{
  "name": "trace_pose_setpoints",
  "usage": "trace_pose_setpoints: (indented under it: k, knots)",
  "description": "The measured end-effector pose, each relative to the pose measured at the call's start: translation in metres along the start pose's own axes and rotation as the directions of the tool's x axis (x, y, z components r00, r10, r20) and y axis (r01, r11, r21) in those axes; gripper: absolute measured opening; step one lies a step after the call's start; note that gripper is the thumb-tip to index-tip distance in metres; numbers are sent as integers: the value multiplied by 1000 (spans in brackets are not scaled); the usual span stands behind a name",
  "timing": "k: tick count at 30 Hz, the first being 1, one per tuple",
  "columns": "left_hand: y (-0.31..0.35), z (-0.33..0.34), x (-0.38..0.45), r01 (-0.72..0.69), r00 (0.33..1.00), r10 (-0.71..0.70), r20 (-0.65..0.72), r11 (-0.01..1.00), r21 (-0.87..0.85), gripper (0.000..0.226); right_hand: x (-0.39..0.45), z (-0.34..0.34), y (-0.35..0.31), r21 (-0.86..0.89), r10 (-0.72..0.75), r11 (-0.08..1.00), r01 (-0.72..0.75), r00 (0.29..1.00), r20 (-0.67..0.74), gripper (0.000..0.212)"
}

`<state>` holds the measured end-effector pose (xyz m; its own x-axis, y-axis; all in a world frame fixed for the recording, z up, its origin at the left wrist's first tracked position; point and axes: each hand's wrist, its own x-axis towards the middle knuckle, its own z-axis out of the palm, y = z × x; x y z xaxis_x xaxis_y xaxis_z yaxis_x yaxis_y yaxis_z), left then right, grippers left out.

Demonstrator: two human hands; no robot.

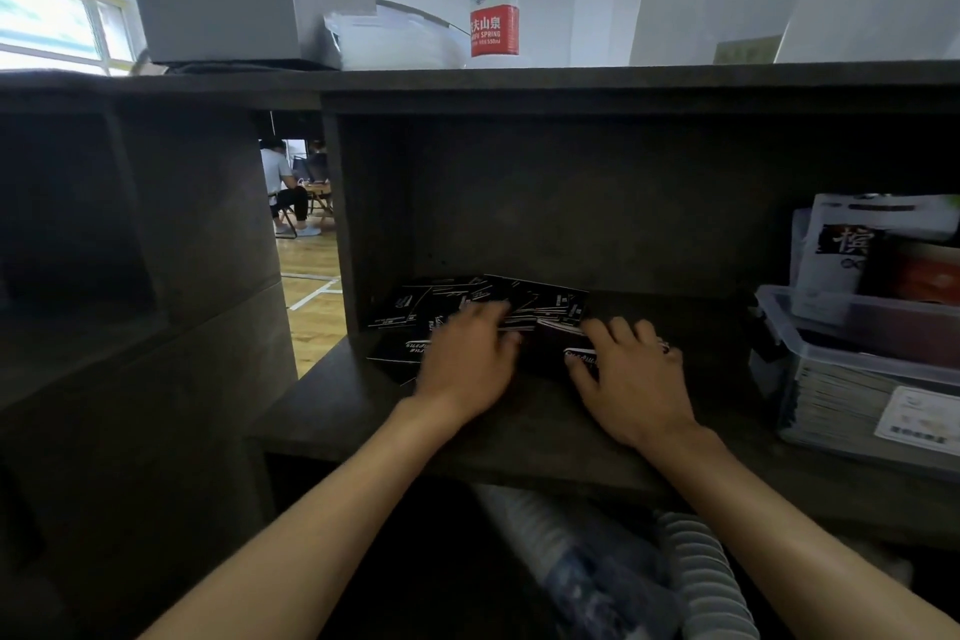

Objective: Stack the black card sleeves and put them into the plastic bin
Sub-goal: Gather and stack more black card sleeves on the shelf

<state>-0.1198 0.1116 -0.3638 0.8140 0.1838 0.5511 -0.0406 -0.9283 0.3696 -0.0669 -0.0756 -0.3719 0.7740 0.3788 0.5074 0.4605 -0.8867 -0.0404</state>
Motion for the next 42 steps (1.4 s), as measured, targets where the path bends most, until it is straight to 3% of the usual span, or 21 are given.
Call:
trace_pose_setpoints:
  k: [2, 5, 8, 11, 13, 15, 17, 21, 22, 25, 27, 30, 33, 36, 38, 40, 42]
  knots:
    - [-34, -19, 1, 253, 964, -235, -125, 954, 161, 45, 1, 1, 0, 6, 5, 1000, -5, 1000, -14, 50]
    - [-73, -31, -6, 505, 855, -518, -39, 811, 295, 64, 1, 2, -1, 17, 11, 1000, -11, 1000, -28, 52]
    - [-83, -28, -10, 519, 842, -540, -2, 810, 274, 64, 1, 1, -1, 26, 12, 1000, -12, 1000, -18, 52]
    - [-81, -28, -7, 524, 851, -521, -69, 830, 192, 64, 1, 0, -1, 19, 16, 1000, -16, 1000, -7, 52]
    - [-78, -30, -6, 477, 871, -468, -151, 879, 22, 47, 1, 0, -2, 12, 23, 1000, -23, 1000, -10, 52]
    - [-72, -32, -6, 331, 898, -402, -180, 885, -327, 20, 0, -1, -2, 17, 29, 999, -29, 1000, -11, 52]
    - [-61, -36, -7, 184, 922, -349, -165, 773, -607, 19, 0, -1, -2, 27, 27, 999, -27, 1000, -16, 50]
    - [-46, -38, -5, 96, 920, -365, -146, 569, -817, 23, 0, -1, -2, 40, 30, 999, -29, 999, -27, 48]
    - [-42, -36, -5, 103, 926, -353, -136, 580, -808, 23, 0, -1, -2, 43, 33, 999, -32, 999, -18, 48]
    - [-27, -25, -6, 79, 949, -235, -211, 823, -563, 20, 1, -1, -1, 82, 43, 996, -43, 999, 3, 47]
    - [-13, -14, -9, 52, 951, -167, -258, 916, -399, 18, 2, -1, 2, 162, 44, 986, -44, 999, 4, 47]
    - [10, 6, -13, -16, 976, -15, -217, 990, -142, 16, 9, -6, 4, 271, 47, 961, -58, 998, 47, 46]
    - [18, 18, -11, -149, 984, 152, -94, 988, 36, 15, 14, -8, 4, 170, 25, 984, -43, 994, 105, 48]
    - [-4, 5, -4, -49, 997, 49, -52, 999, 3, 21, 8, -1, 6, 61, -9, 998, 7, 999, 39, 49]
    - [-31, -8, -1, 125, 990, -117, -82, 986, 111, 25, 4, 4, 5, 36, -12, 999, 12, 1000, -11, 50]
    - [-54, -17, -1, 254, 965, -263, -6, 924, 285, 37, 5, 4, 4, 37, -2, 999, 3, 1000, -14, 50]
    - [-68, -20, -4, 222, 958, -270, 96, 911, 348, 43, 6, 4, 5, 46, -2, 999, 3, 1000, -7, 50]
